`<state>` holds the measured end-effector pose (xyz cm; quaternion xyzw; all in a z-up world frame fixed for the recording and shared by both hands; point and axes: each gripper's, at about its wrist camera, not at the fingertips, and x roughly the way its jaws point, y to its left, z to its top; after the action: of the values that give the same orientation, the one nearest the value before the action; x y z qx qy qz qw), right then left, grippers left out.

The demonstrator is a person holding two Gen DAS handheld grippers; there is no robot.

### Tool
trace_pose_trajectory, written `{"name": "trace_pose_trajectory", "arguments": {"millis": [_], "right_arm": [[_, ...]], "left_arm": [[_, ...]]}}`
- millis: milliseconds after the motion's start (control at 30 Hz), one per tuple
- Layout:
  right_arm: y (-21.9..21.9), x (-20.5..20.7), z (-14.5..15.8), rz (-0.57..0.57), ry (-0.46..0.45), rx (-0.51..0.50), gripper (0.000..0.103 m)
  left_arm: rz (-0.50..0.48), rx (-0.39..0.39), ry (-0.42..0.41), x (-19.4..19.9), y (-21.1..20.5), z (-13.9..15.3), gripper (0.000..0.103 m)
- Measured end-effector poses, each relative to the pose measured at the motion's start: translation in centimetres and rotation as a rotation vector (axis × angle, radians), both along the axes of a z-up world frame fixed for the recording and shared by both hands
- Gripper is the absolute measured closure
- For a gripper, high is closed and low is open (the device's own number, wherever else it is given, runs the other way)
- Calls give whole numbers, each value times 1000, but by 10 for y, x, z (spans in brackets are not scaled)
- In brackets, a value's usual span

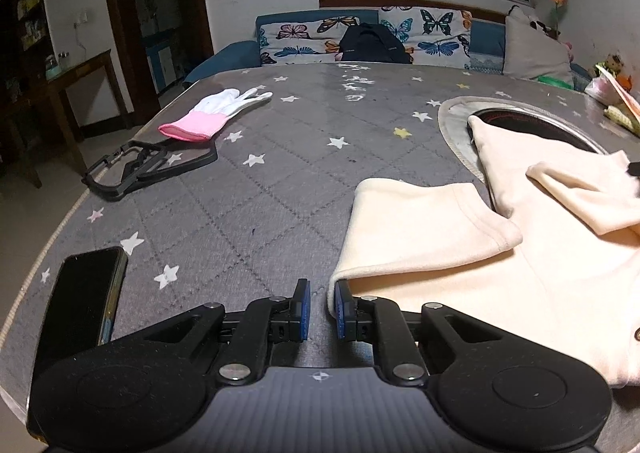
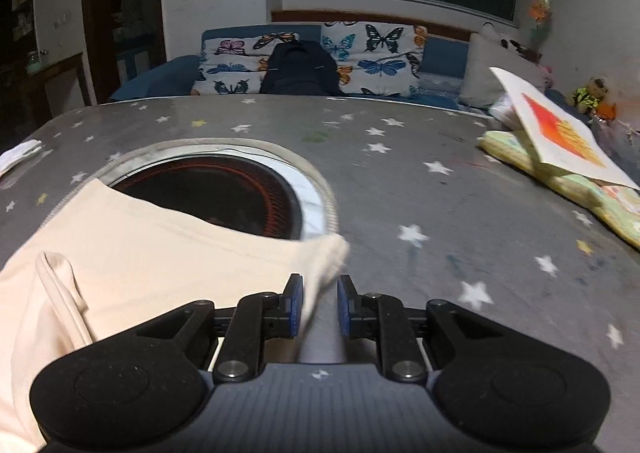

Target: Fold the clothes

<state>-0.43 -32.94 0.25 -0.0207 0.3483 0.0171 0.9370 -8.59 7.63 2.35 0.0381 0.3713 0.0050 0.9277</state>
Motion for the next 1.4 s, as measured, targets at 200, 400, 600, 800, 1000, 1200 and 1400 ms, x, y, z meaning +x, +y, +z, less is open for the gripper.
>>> {"name": "trace_pose_trajectory", "arguments": {"millis": [200,400,600,800,1000,1200,1400], "right_arm": [[9,-27,0,80,-3,-31,85],[18,-44,8,91,-19,-59,85],[76,-81,38,370,-80,-14,81],[140,-98,23,583,-64,-163,66],[158,-92,-1,582,-66,-290,70],[137,-81,0,494,-54,-180,98],[98,-94,24,365,-138,-101,99]], "left_arm": [[-7,5,-4,-5,0,0,89],[-6,-2,1,-12,1,0,89],[1,-9,-1,-14,2,0,86],[-11,-7,-8,-16,2,0,86],[-35,7,-19,-21,-1,2,76],[-57,28,-34,-27,-4,5,69],[-80,35,-63,-29,-6,14,66]]}}
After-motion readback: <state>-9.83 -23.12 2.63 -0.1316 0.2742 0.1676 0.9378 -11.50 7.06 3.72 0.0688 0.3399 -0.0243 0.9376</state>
